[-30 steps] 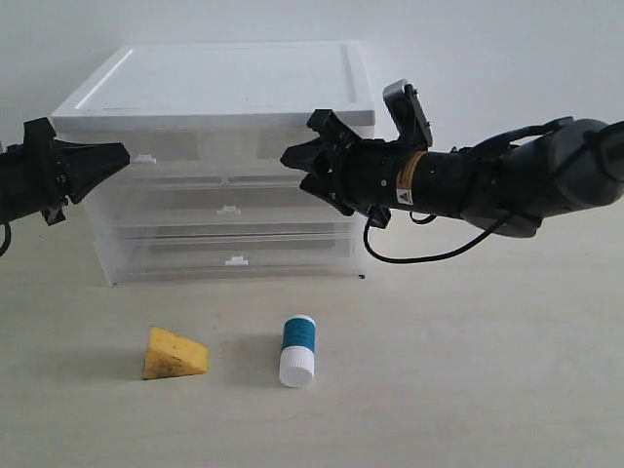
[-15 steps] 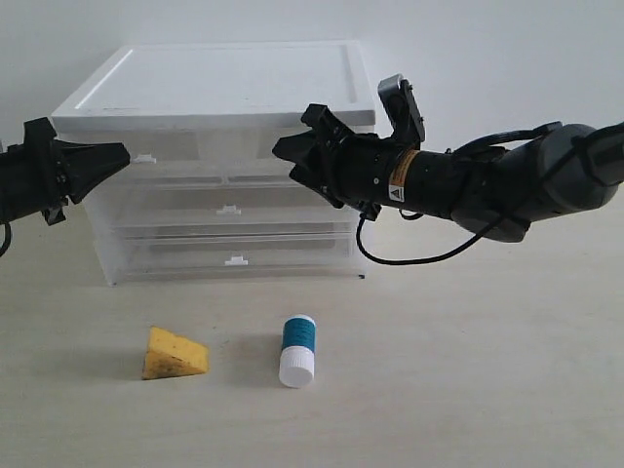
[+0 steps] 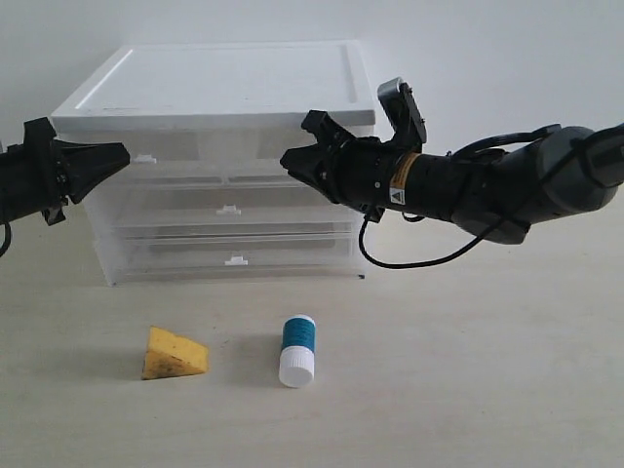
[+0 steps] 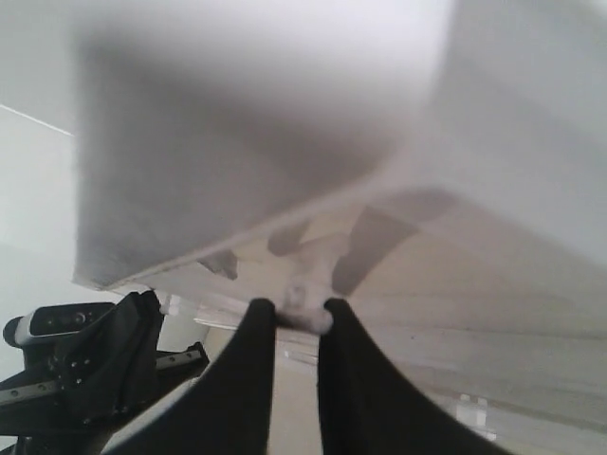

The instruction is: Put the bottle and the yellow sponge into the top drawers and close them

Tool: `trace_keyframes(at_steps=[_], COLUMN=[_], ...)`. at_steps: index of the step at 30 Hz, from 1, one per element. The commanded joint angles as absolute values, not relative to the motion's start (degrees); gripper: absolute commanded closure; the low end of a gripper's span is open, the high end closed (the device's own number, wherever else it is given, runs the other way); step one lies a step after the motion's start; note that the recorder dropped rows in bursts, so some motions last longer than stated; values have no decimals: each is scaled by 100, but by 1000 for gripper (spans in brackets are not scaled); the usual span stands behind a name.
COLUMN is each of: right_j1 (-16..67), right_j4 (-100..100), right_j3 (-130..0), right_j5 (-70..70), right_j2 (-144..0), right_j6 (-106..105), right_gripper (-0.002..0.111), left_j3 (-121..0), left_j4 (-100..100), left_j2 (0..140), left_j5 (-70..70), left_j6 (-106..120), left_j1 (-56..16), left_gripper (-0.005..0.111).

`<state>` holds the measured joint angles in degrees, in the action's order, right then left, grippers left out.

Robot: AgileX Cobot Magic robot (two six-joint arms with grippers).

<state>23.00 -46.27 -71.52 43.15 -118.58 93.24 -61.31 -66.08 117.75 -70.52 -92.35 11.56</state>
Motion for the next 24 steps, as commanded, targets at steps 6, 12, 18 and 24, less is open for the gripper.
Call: trace_keyframes(at_steps=[6,12,18,24], right_j1=[2251,2251,2251,2251], right_j4=[-5166,-5256,-5646,-6149], right_j3=[-6833,-6423,-6273,-6273], right_j5=[5364,5544,5952,6189], right_j2=[-11801,-11801,-11777,-11777], right_j6=[9302,9110,9100,9150], right_gripper=[108,108,108,108], left_j3=[-6196,-6196,-6196,-6196], left_j4=[-6431,-6443,-6469,-6469], left_j2=[11762,11762,11762,11762], left_j5=[-6996,-6996,-6996,-6996], left_j6=[-9258,-9258,-9258,-9258], left_j1=[1131,1131,1131,1131], left_gripper=[103,103,103,103])
